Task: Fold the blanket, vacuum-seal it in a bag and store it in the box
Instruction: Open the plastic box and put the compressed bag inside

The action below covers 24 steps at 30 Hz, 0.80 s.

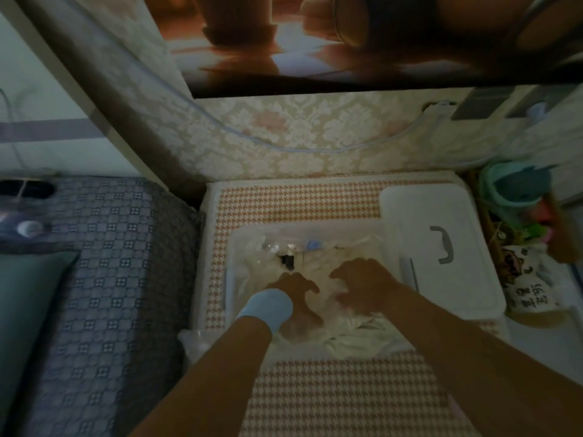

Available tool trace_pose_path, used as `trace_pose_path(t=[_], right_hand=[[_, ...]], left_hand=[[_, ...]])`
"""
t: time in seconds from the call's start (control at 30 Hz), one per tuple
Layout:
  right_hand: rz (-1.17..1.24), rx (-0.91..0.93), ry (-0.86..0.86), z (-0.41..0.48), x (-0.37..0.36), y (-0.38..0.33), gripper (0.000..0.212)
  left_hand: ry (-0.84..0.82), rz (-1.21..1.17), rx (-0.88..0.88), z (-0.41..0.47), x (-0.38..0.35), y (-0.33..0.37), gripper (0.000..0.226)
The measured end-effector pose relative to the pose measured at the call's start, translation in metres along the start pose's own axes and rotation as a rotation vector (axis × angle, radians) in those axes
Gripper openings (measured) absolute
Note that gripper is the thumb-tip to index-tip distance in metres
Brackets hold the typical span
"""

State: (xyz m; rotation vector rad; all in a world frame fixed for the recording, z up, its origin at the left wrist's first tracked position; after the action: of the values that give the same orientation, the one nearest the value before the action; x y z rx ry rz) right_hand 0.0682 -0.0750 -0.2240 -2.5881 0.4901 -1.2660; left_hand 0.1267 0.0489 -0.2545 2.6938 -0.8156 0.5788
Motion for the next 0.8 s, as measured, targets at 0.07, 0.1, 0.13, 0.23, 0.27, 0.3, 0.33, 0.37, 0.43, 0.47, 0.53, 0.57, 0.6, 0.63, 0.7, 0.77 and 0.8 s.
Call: trace_pose_path(t=[0.07,0.1,0.13,0.23,0.27,0.3,0.33,0.37,0.43,0.47,0.53,0.57,0.6,0.63,0.7,0.77,0.8], right_hand=[[0.040,0.052,0.020,-0.021,0.003,-0.007,0.072],[0.035,0.074,0.000,-0.032,0.001,-0.012,0.079],[0.022,0.081,-0.035,-0.040,-0.004,-0.015,0.088],[-0.104,0.073,-0.119,-0.059,-0.024,-0.022,0.093],[-0.132,0.069,-0.106,-0.062,-0.029,-0.023,0.088],[-0.143,0.062,-0.083,-0.063,-0.033,-0.024,0.083],[-0.146,0.050,-0.070,-0.064,-0.037,-0.024,0.081],[-0.153,0.039,-0.069,-0.063,-0.039,-0.025,0.080],[-0.170,0.026,-0.072,-0.061,-0.043,-0.026,0.079],[-0.172,0.018,-0.065,-0.058,-0.043,-0.026,0.078],[-0.184,0.003,-0.028,-0.050,-0.046,-0.024,0.075],[-0.188,-0.006,-0.012,-0.045,-0.049,-0.023,0.074],[-0.188,-0.014,-0.010,-0.042,-0.057,-0.021,0.074],[-0.184,-0.023,-0.004,-0.037,-0.066,-0.018,0.074],[-0.168,-0.042,-0.002,-0.025,-0.082,-0.009,0.077],[-0.156,-0.059,-0.045,-0.011,-0.091,0.000,0.081],[-0.159,-0.070,-0.079,-0.004,-0.094,0.004,0.082]], left_hand=[[-0.060,0.108,-0.020,-0.025,-0.013,0.002,0.102],[-0.099,0.215,-0.020,-0.037,-0.023,-0.002,0.109],[-0.126,0.310,-0.007,-0.043,-0.029,-0.008,0.108],[-0.025,0.387,-0.017,-0.058,-0.028,-0.014,0.057],[0.018,0.377,-0.026,-0.060,-0.026,-0.015,0.042],[0.051,0.361,-0.027,-0.060,-0.024,-0.016,0.035],[0.079,0.346,-0.024,-0.060,-0.023,-0.017,0.032],[0.105,0.340,-0.018,-0.061,-0.021,-0.016,0.029],[0.161,0.343,0.011,-0.060,-0.019,-0.015,0.025],[0.175,0.345,0.036,-0.056,-0.019,-0.015,0.025],[0.170,0.343,0.064,-0.043,-0.018,-0.014,0.025],[0.151,0.341,0.070,-0.035,-0.020,-0.015,0.023],[0.127,0.323,0.076,-0.026,-0.024,-0.014,0.022],[0.105,0.303,0.089,-0.018,-0.027,-0.014,0.022],[0.078,0.268,0.100,0.001,-0.033,-0.012,0.023],[0.072,0.206,0.127,0.017,-0.033,-0.015,0.023],[0.076,0.175,0.143,0.023,-0.032,-0.017,0.023]])
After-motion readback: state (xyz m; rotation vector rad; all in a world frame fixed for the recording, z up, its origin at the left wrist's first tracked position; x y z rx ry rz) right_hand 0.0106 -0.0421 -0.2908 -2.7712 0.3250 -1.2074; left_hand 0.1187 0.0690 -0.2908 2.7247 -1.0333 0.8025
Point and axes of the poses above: each hand's wrist, its own z-axis towards the middle knuckle, its own x-axis out of the back of the hand, y = z × x, the point moved 9 cm from there along z, towards the middle knuckle, and after that the axes turned 7 degrees about x, right-handed, at the moved point
